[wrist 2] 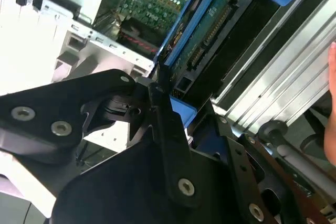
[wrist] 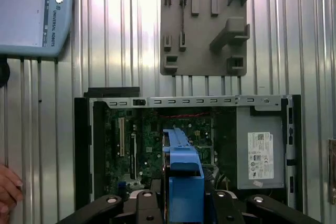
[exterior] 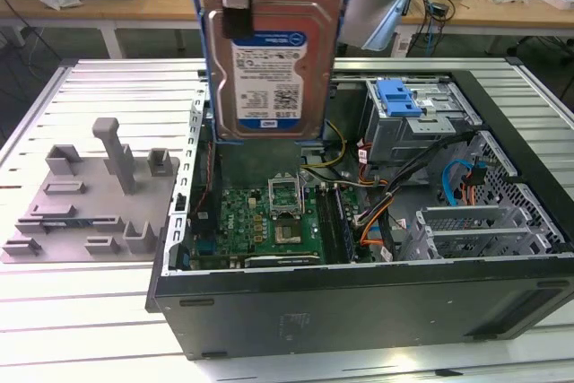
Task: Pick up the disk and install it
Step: 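Pick up the disk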
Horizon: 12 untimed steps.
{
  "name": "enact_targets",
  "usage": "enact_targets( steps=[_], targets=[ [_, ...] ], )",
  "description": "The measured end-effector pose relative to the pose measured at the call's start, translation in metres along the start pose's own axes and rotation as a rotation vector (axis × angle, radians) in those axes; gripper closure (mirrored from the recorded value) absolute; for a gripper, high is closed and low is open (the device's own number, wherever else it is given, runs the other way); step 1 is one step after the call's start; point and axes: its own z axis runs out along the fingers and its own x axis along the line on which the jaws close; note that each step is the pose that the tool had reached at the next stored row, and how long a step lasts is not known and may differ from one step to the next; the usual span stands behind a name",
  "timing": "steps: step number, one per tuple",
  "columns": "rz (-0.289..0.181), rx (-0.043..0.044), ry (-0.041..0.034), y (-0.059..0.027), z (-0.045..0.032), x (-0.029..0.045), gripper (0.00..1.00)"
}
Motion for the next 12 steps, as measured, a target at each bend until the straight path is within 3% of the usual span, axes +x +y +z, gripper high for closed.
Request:
enact_targets(
  steps=[12],
  targets=[
    [-0.003,-0.0001,0.0,-0.0533,-0.0008,0.0163,0.63]
  ],
)
